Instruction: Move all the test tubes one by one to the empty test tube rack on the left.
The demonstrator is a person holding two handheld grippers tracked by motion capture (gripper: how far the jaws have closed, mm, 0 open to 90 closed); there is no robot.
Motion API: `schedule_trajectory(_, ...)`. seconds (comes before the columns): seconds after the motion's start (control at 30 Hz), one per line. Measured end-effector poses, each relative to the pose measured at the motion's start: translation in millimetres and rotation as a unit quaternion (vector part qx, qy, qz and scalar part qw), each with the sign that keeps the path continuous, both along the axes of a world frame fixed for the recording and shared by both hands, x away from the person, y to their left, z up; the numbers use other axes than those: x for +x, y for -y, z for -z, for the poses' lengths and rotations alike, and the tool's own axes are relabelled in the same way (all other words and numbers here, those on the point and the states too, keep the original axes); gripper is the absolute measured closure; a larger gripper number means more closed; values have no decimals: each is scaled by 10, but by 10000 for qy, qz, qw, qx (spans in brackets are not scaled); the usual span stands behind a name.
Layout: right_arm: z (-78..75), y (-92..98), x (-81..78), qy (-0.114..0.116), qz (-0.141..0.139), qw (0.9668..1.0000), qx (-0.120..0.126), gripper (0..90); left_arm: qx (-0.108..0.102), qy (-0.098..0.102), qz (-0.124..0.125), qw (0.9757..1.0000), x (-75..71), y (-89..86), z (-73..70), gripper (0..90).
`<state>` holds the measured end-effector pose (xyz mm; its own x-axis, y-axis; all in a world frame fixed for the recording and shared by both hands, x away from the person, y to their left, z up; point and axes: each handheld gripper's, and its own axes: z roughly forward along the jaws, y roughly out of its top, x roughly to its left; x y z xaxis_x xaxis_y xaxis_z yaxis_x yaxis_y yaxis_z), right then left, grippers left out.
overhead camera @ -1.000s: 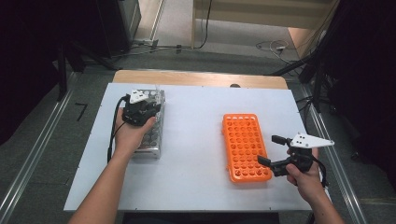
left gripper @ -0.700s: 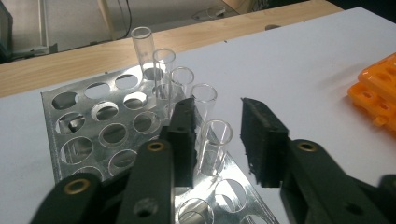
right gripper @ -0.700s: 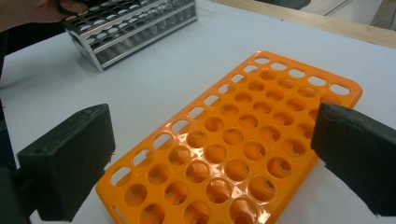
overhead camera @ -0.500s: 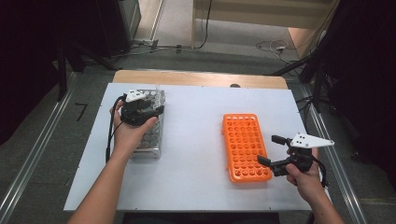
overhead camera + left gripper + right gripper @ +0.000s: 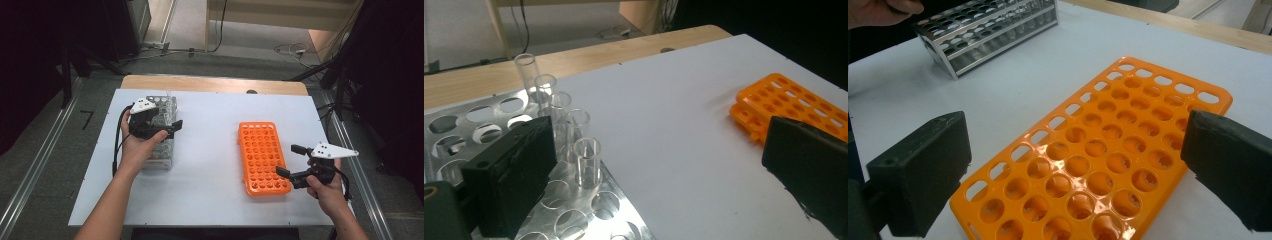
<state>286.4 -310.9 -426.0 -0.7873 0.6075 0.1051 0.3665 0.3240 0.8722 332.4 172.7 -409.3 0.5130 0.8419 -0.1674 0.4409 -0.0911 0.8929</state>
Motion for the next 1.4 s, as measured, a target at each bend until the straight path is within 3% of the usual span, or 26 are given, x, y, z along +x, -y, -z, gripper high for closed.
schedule_trajectory(0.2,-1,4,-2,5,7,10000,1,0,-119,134,108,9998,-113,5,-37,0)
schedule_trajectory(0.77,2,2,-2,24,16,10000,-38,0,-113,343,194,9992,-481,-28,-11,0)
schedule_trajectory(1.4,18,0,4,24,48,10000,-67,0,-146,567,181,9981,-862,-269,112,0)
